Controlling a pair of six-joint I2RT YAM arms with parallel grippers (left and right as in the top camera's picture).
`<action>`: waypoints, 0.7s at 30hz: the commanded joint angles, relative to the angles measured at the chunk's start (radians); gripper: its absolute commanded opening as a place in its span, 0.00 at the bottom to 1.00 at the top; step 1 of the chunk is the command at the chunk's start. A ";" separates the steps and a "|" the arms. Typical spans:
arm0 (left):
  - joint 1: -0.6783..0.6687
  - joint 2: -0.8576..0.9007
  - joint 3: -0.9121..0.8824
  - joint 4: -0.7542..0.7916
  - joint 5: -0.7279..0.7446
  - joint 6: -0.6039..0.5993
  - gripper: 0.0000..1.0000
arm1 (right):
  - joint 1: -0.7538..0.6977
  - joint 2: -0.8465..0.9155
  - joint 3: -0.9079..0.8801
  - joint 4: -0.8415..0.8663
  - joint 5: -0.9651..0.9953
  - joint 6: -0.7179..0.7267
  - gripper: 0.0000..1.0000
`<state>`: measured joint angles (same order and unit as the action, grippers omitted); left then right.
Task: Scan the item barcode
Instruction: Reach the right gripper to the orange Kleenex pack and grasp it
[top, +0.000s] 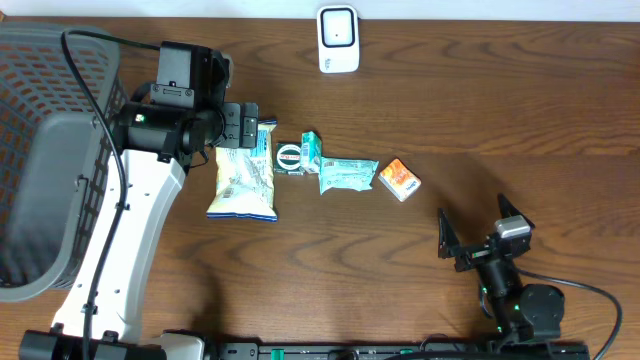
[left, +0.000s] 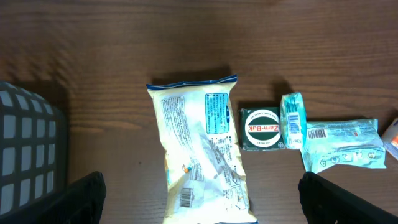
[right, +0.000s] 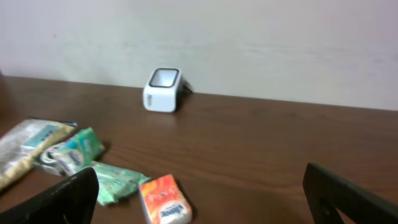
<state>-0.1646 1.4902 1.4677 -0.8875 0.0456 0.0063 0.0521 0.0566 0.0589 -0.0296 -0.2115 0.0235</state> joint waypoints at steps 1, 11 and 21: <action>0.005 0.000 0.009 -0.002 -0.005 0.020 0.98 | 0.008 0.093 0.140 -0.038 -0.057 0.020 0.99; 0.005 0.000 0.009 -0.002 -0.005 0.020 0.98 | 0.008 0.611 0.652 -0.418 -0.140 -0.074 0.99; 0.005 0.000 0.009 -0.002 -0.006 0.020 0.98 | 0.008 1.038 1.066 -0.858 -0.140 -0.074 0.99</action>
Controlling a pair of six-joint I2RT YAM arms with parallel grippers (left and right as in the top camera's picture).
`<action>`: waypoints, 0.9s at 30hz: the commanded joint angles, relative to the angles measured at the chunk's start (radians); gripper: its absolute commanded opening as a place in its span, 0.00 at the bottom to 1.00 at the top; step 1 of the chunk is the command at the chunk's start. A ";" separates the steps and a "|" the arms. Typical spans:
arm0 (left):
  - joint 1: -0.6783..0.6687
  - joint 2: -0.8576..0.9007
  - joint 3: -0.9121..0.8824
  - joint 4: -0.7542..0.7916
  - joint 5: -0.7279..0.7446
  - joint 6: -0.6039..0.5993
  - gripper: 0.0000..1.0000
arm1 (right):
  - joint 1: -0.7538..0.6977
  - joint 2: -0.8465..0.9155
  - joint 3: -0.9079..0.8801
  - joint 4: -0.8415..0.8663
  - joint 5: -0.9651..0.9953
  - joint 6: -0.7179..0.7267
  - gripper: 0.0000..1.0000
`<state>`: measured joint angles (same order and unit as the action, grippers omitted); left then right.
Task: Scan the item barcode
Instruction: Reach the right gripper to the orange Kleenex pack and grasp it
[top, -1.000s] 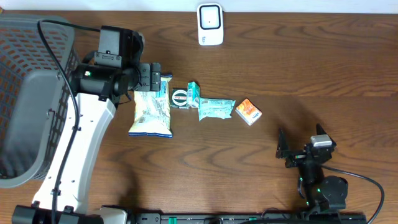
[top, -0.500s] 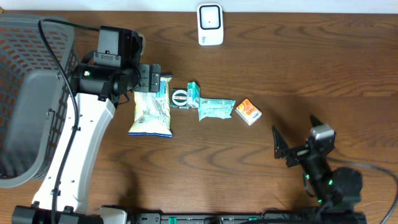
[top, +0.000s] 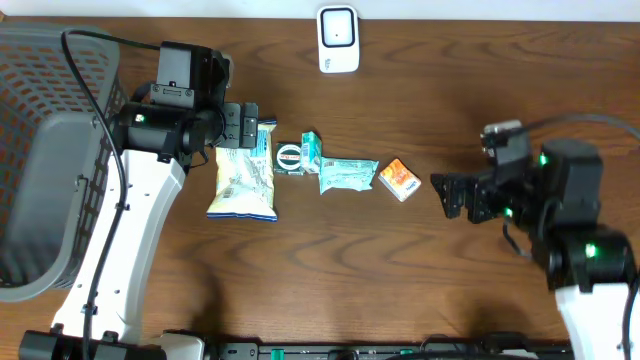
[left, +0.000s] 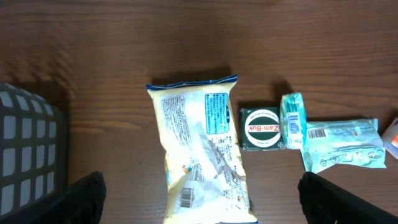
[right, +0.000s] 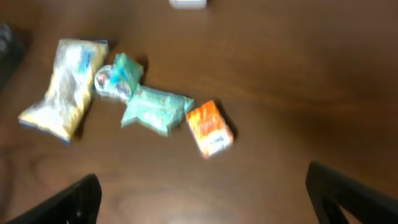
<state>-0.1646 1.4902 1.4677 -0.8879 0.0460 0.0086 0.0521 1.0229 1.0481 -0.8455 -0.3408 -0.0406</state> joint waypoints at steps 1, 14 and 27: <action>0.005 0.000 0.009 -0.002 -0.006 0.018 0.97 | 0.008 0.103 0.099 -0.055 -0.010 -0.010 0.99; 0.005 0.000 0.009 -0.002 -0.006 0.018 0.98 | 0.075 0.365 0.113 0.034 -0.180 0.043 0.68; 0.005 0.000 0.009 -0.002 -0.006 0.018 0.98 | 0.275 0.662 0.113 0.105 -0.005 0.152 0.38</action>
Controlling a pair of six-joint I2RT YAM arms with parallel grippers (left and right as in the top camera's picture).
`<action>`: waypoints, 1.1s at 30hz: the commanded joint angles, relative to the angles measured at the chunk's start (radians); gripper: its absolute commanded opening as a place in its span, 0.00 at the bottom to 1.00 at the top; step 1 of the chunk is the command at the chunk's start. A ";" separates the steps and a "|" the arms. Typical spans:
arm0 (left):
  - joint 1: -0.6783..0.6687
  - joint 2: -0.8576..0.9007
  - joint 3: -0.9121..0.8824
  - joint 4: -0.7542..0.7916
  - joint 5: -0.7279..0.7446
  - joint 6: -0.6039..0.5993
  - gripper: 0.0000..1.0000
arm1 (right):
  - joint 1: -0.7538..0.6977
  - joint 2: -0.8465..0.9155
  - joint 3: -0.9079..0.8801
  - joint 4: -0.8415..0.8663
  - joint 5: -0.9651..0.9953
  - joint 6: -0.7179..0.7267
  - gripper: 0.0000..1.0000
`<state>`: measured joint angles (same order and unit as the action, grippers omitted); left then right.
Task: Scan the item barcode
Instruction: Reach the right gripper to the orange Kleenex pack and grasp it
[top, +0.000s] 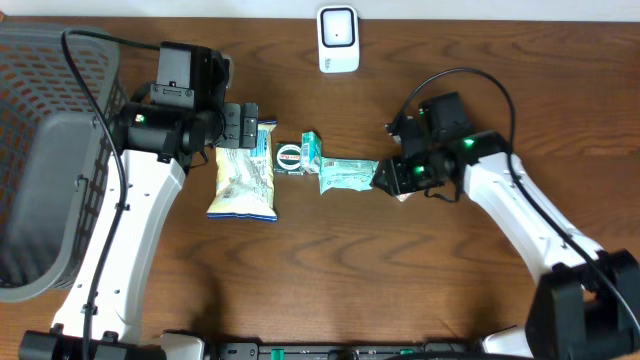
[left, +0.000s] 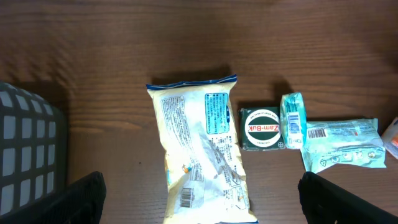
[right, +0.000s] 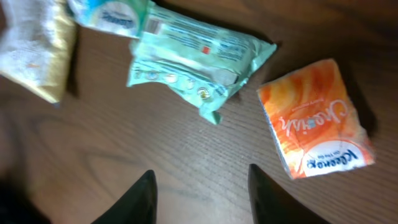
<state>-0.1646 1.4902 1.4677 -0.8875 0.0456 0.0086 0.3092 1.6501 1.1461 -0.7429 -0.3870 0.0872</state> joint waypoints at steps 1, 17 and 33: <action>0.005 0.000 0.009 -0.002 -0.006 0.018 0.98 | 0.022 0.055 0.015 0.003 0.043 0.024 0.35; 0.005 0.000 0.009 -0.002 -0.005 0.018 0.98 | -0.016 0.225 0.015 -0.053 0.367 0.200 0.06; 0.005 0.000 0.009 -0.002 -0.005 0.018 0.98 | -0.149 0.225 0.016 0.314 0.164 0.167 0.18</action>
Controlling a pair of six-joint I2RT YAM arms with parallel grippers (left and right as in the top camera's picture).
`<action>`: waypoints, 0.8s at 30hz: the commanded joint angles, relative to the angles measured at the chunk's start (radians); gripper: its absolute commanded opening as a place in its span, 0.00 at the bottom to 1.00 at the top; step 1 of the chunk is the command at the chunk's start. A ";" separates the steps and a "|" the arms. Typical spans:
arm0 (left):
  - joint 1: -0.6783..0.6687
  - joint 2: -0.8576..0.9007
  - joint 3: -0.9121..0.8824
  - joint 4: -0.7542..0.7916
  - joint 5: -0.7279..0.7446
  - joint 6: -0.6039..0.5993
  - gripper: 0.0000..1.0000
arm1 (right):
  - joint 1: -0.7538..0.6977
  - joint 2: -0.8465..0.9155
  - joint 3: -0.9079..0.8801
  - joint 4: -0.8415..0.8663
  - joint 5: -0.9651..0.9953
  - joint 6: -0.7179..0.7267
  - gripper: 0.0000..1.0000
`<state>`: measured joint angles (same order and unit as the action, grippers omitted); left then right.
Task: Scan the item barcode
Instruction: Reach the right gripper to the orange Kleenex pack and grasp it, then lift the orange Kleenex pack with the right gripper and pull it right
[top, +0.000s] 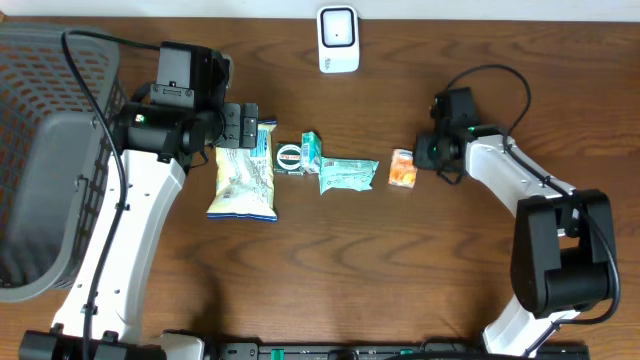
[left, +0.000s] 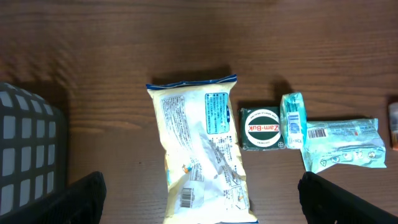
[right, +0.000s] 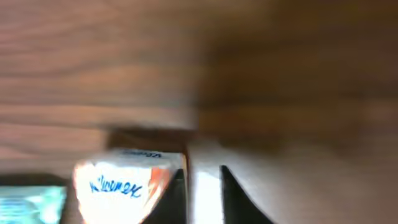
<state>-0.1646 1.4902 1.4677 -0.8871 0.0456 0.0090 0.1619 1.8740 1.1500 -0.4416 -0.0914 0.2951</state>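
The orange and white tissue pack (top: 402, 168) lies on the wooden table, right of a teal wipes pack (top: 347, 174). My right gripper (top: 422, 157) is low at its right side. In the blurred right wrist view the pack (right: 121, 186) sits against the outside of the left finger, and the right gripper (right: 204, 199) has its fingers drawn close, only a thin bright slit between them. The white scanner (top: 338, 40) stands at the far edge. My left gripper (left: 202, 208) hangs wide open over a chips bag (left: 202, 168).
A Zam-Buk tin (top: 289, 157) and a small teal box (top: 311, 152) lie between the chips bag (top: 243, 180) and the wipes pack. A grey mesh basket (top: 50, 150) fills the left edge of the table.
My right gripper has moved from above the wipes and tissue packs to table level at the tissue pack's right side, its fingers now much closer together. The pack has turned and looks narrower from overhead.
My right arm was folded at the near right edge, gripper wide open. Then it was raised over the right half of the table, then above the tissue pack with fingers part closed, and now beside the pack. The left arm has stayed still over the chips bag.
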 joint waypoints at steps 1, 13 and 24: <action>0.005 0.000 0.009 -0.003 -0.005 0.017 0.98 | -0.002 0.000 0.015 0.009 -0.142 -0.039 0.20; 0.005 0.000 0.009 -0.003 -0.005 0.017 0.98 | -0.037 -0.084 0.130 -0.306 -0.229 0.006 0.44; 0.005 0.000 0.009 -0.003 -0.005 0.017 0.98 | -0.036 -0.035 0.030 -0.232 -0.229 0.002 0.29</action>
<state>-0.1646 1.4902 1.4677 -0.8875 0.0456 0.0086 0.1276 1.8187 1.2087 -0.6895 -0.3111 0.2962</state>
